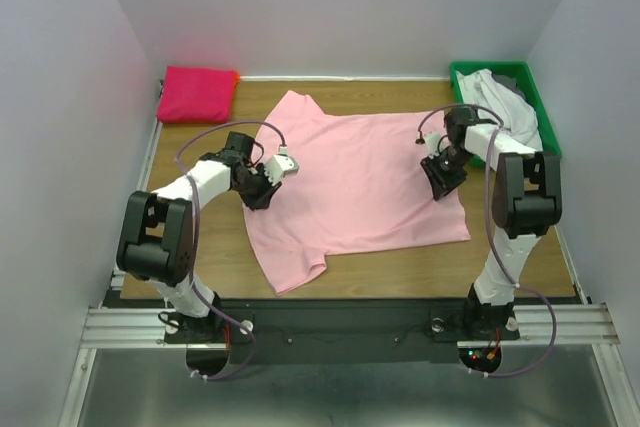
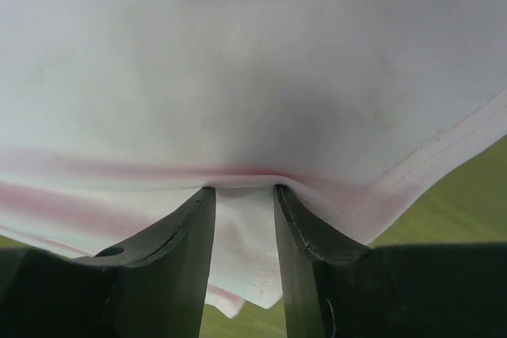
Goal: Fold and stack the t-shirts
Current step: Flatten the tshirt out
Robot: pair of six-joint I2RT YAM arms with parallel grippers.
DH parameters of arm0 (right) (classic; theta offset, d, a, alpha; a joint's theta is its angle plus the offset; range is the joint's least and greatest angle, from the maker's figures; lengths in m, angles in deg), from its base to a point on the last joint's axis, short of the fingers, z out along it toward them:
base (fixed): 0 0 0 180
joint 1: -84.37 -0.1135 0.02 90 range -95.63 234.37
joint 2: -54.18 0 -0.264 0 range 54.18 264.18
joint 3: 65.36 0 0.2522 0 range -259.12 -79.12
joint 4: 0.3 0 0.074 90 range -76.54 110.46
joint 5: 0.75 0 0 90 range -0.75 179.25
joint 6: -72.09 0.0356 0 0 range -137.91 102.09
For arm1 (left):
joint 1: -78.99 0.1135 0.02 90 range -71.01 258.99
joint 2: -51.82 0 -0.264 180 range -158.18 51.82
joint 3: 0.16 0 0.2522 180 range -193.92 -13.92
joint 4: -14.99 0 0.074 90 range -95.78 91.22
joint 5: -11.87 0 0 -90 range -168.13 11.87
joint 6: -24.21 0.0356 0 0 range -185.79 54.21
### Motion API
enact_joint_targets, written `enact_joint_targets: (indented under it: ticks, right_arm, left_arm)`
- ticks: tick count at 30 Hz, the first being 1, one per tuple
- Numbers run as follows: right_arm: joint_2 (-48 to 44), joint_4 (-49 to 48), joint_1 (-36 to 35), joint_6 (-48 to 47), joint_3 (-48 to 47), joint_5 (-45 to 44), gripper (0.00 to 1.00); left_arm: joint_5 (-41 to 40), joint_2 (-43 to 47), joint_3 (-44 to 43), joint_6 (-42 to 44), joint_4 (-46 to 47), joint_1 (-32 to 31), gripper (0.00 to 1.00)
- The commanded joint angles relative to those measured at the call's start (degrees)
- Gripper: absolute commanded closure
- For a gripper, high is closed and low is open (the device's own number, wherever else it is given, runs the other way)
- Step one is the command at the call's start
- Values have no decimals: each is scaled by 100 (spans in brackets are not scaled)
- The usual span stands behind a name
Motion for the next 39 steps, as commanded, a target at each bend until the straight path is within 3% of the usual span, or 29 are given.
enact_joint_targets:
  ticks: [1,5,10,14,18,29,34,38,39]
  right_arm:
    - [947,-847,-13,426,-817,163,58]
    - [959,-523,-13,603,-1436,251,55]
    - [-331,21,417,506,-850,409,49]
    - [-580,392,848,532,-436,541,51]
    - [-528,401,1216,611,-31,813,52]
    - [123,392,1490,761,-311,1552,48]
    - [176,401,1490,796,-338,1649,53]
    - [71,419,1490,761,-285,1526,62]
    - [35,410,1490,752,-276,1491,69]
  left_arm:
    - [-301,-579,-396,-730,495,252,80]
    - [-398,-1204,-783,-906,320,481,83]
    - [84,-994,-1012,-994,30,473,79]
    - [95,-1011,-1241,-1143,125,420,77]
    - [-81,-1195,-1487,-1354,293,420,75]
    - [-187,-1502,-1443,-1627,758,411,75]
    - [-266,-1670,-1346,-1636,882,411,75]
    - [-266,-1802,-1338,-1688,961,411,75]
    - [-249,-1811,-1338,-1706,969,411,75]
